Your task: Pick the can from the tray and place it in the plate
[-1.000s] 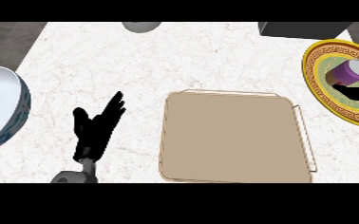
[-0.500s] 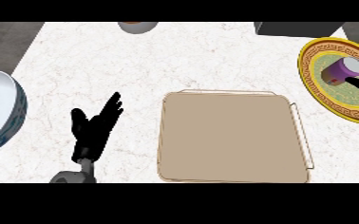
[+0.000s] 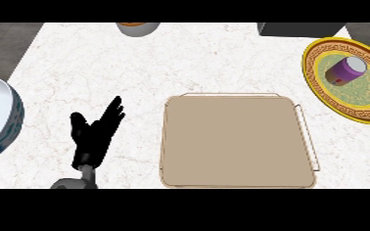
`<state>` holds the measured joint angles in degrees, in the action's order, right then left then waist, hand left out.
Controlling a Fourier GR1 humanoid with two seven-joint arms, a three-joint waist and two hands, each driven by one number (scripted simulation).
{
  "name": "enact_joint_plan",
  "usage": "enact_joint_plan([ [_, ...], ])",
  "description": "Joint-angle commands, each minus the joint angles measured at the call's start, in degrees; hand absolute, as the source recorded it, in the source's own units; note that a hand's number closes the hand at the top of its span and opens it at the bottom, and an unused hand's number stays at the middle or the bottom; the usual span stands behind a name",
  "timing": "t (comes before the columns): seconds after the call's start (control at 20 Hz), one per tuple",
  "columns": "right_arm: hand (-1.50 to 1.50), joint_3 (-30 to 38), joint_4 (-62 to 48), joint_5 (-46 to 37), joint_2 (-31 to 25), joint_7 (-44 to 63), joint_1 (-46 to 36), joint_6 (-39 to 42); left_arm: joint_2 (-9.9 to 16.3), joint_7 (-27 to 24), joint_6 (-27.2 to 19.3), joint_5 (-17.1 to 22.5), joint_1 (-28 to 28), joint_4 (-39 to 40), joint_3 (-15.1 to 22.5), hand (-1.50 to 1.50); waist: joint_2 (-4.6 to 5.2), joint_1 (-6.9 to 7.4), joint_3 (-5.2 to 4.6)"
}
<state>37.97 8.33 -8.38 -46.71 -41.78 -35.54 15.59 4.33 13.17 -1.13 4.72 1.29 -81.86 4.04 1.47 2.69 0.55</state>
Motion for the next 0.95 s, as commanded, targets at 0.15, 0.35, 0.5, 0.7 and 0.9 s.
enact_joint_plan([
  [0.15, -1.5, -2.01, 0.55, -1.56, -2.72, -6.93, 7.49, 12.3, -0.43, 0.84, -1.1, -0.36, 0.31, -0.73, -0.19, 0.0, -0.42, -0.95, -0.05],
  [0.35, -1.5, -3.87, 1.44, -3.63, -2.39, -8.65, 10.41, 8.51, 1.36, -0.09, 1.43, 1.16, -1.69, -0.17, -1.38, 0.0, -0.47, -0.54, -0.06],
  [0.5, -1.5, -4.59, 2.36, -3.96, -2.82, -10.29, 11.06, 10.48, -0.04, -0.53, -0.75, -0.17, 1.79, 2.88, -1.68, 0.0, -0.61, -1.36, -0.15],
  [0.7, -1.5, -5.37, 1.91, -4.84, -2.25, -12.23, 14.11, 8.02, 0.26, -0.51, -0.37, 0.15, 2.03, 3.4, -2.2, 0.0, -0.65, -1.35, -0.12],
  [0.9, -1.5, -4.76, 1.48, -4.05, -4.93, -11.8, 14.94, 10.61, 0.14, -1.62, 0.01, -0.26, 0.54, 3.29, -1.6, 0.0, -0.74, -1.49, -0.13],
])
